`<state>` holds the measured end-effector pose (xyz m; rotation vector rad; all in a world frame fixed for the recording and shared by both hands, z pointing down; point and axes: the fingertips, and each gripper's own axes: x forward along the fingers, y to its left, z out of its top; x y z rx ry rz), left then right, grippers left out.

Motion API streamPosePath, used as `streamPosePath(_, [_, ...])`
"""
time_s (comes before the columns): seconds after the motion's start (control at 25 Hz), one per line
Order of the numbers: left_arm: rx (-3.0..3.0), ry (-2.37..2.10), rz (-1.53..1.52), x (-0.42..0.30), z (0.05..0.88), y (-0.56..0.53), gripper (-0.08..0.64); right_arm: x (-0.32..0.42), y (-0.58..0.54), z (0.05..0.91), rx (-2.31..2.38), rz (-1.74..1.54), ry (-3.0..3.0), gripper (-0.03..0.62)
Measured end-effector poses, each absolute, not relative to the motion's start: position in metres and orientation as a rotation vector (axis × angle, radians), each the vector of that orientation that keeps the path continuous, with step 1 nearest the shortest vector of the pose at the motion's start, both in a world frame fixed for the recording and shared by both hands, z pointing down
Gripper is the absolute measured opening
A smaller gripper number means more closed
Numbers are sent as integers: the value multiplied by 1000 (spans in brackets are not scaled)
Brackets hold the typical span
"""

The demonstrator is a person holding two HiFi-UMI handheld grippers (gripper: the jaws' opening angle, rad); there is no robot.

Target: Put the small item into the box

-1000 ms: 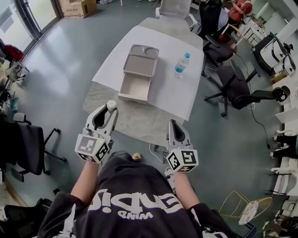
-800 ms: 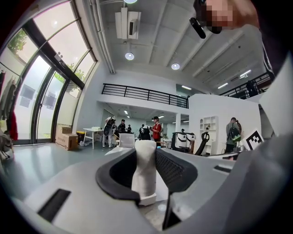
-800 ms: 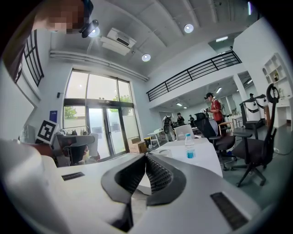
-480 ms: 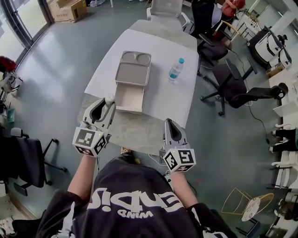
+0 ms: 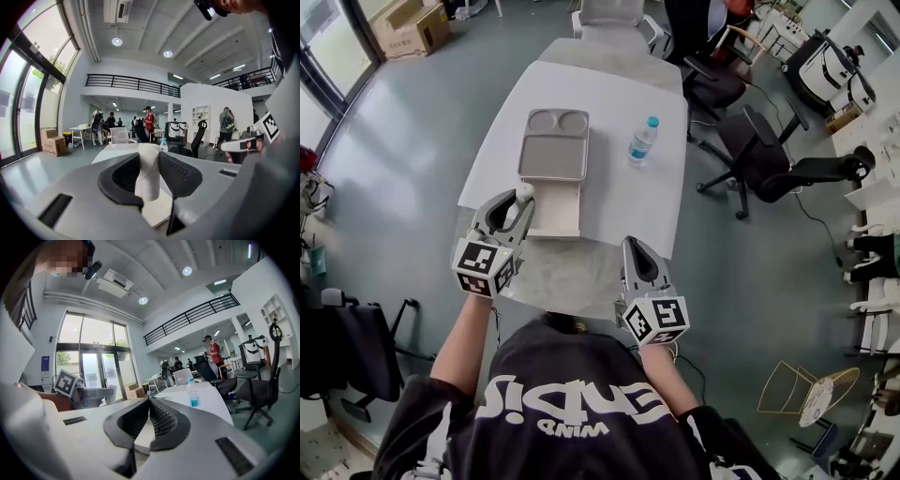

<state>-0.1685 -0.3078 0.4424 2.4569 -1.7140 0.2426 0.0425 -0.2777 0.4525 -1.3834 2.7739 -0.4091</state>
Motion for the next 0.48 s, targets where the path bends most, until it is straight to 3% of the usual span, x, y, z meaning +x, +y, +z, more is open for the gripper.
streamPosePath(0.48, [2464, -1522, 476, -157, 514, -363, 133, 31, -292, 464, -1414, -440, 2789, 25])
